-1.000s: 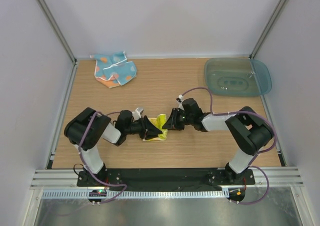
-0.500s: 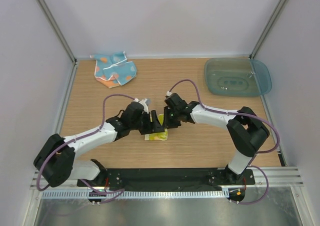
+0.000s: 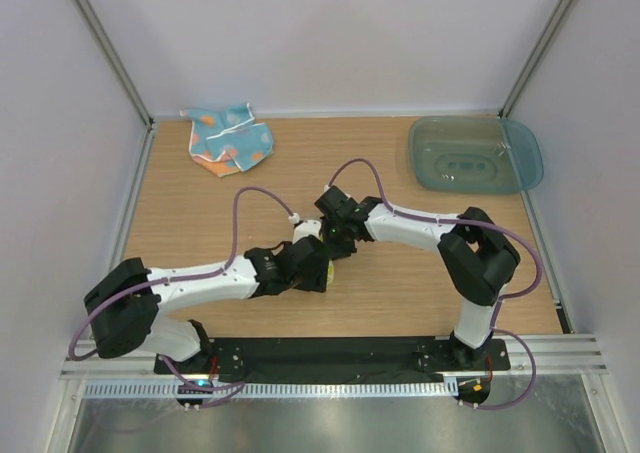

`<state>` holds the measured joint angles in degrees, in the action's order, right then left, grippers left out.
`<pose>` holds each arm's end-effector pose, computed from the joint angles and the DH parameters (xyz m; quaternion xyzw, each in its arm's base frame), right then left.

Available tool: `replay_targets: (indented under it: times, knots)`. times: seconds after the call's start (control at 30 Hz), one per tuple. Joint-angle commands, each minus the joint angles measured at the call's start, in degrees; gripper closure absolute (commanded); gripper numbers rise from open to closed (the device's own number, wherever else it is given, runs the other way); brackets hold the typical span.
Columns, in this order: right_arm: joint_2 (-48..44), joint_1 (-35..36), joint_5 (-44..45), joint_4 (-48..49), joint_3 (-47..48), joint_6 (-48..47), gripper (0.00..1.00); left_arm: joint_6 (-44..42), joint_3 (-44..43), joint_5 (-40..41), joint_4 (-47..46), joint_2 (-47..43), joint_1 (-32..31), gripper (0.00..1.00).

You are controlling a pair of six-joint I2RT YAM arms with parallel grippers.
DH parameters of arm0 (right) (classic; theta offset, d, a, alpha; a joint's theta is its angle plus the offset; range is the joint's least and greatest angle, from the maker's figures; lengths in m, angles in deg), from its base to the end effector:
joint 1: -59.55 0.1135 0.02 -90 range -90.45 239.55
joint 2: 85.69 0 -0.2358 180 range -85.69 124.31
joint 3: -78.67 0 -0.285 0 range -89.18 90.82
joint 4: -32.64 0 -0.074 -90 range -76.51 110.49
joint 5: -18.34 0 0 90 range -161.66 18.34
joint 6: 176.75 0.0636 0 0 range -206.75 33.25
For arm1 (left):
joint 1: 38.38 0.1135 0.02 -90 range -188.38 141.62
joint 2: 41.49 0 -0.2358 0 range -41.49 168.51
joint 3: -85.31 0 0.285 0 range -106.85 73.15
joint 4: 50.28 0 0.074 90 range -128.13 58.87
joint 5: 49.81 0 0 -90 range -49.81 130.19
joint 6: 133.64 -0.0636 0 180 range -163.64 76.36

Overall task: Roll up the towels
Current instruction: Roll the towel

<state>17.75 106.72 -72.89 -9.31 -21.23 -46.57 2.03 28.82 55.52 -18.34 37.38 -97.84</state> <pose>0.2668 0.2899 0.1049 -0.0618 0.9748 0.1553 0.1475 0.1755 -0.2644 0.1264 0.0727 0.9415 -0.1639 0.2854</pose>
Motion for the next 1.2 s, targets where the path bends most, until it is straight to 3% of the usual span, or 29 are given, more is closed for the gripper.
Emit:
replay_targets:
  times: [0.0,0.43,0.9,1.17]
  knots:
    - [1.33,0.37,-2.54,-0.79,0.35,1.30,0.81,0.38,-3.55,7.95,0.16,1.11,-2.58,0.37]
    - [1.06,0.37,-5.62,0.53,-0.18,2.09,0.76,0.29,-9.28,12.26,0.95,11.03,-5.93,0.37]
    - [0.19,-0.33,-11.86,3.87,-2.20,5.96,0.66,2.23,-8.57,14.64,-1.69,15.43,-7.77,0.54]
    - [-2.36,-4.19,-14.06,4.84,-4.75,7.63,0.59,6.00,-5.85,15.25,-0.81,14.82,-7.77,0.61]
